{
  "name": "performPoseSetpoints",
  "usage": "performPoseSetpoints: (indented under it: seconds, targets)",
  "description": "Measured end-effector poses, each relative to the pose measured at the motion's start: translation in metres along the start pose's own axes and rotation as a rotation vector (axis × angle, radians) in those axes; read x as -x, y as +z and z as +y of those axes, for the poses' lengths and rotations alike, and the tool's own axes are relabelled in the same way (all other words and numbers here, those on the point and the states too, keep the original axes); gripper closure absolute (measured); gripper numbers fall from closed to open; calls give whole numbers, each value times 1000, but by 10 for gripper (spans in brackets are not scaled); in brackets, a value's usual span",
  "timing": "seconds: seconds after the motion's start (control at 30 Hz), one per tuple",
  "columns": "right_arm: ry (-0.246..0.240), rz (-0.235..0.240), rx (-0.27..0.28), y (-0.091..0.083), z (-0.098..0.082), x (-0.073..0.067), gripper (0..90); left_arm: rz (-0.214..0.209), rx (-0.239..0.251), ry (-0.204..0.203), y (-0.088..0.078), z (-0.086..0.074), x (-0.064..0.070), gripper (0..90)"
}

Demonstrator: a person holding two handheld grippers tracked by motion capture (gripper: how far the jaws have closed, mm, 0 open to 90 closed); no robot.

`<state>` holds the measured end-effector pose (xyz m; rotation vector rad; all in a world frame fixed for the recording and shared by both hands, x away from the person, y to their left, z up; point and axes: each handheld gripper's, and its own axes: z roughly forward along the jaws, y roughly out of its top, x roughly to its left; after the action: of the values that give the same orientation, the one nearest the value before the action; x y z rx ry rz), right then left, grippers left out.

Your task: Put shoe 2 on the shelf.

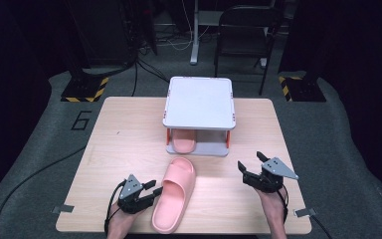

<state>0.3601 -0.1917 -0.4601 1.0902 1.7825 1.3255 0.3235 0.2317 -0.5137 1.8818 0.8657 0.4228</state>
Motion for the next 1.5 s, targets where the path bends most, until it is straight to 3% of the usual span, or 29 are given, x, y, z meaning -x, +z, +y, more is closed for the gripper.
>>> performPoseSetpoints:
  seconds: [0.03,0.07,0.1,0.17,0.23,0.3,0.4,0.43,0.47,0.53,0.57,0.63,0.67,0.7,0.73,0.83,0.9,0.93,1.0,1.03,1.2,1.43,1.5]
  targets:
    - [-10,7,9,1,2,0,210,12,14,5,2,0,1,662]
    - [-6,4,12,2,5,0,210,1,-7,21,1,1,1,685]
    - [-8,6,15,3,7,-1,210,8,13,11,4,2,2,706]
    - [-18,11,16,4,10,-2,210,3,3,15,5,3,2,721]
    - [-19,11,16,6,13,-3,209,10,10,4,5,4,1,690]
    - [-19,13,16,6,14,-4,210,-14,37,-38,4,6,1,608]
    - [-25,19,20,7,15,-4,209,-20,5,14,7,10,3,581]
    - [-24,19,19,7,15,-4,210,-30,-16,15,10,11,4,575]
    - [-24,21,22,7,15,-4,210,-12,-12,15,15,11,6,574]
    - [-27,20,21,7,16,-5,210,-21,-30,28,19,14,6,608]
    - [-27,19,21,7,17,-5,210,-2,-6,9,22,14,8,625]
    - [-32,21,21,7,19,-4,210,5,-5,37,22,17,5,710]
    - [-33,27,20,7,21,-4,210,14,0,16,24,17,6,729]
    - [-29,27,25,8,23,-4,210,27,5,22,25,17,5,745]
    - [-31,35,33,10,26,-4,210,35,18,-5,26,17,6,765]
    - [-47,47,40,15,37,-5,210,27,44,-46,27,20,7,818]
    - [-58,65,43,22,47,-7,212,38,37,-18,28,23,9,833]
    - [-57,79,45,25,52,-8,213,33,41,-36,30,24,11,833]
    - [-57,104,52,35,64,-8,214,27,44,-41,32,27,14,832]
    - [-59,111,56,40,70,-9,218,31,45,-25,33,30,13,832]
    - [-52,142,54,72,93,-7,220,14,77,-56,43,43,17,831]
    - [-68,147,-10,110,100,-3,238,46,118,-100,75,65,19,825]
    - [-30,169,-28,117,99,-2,235,51,123,-130,85,70,21,825]
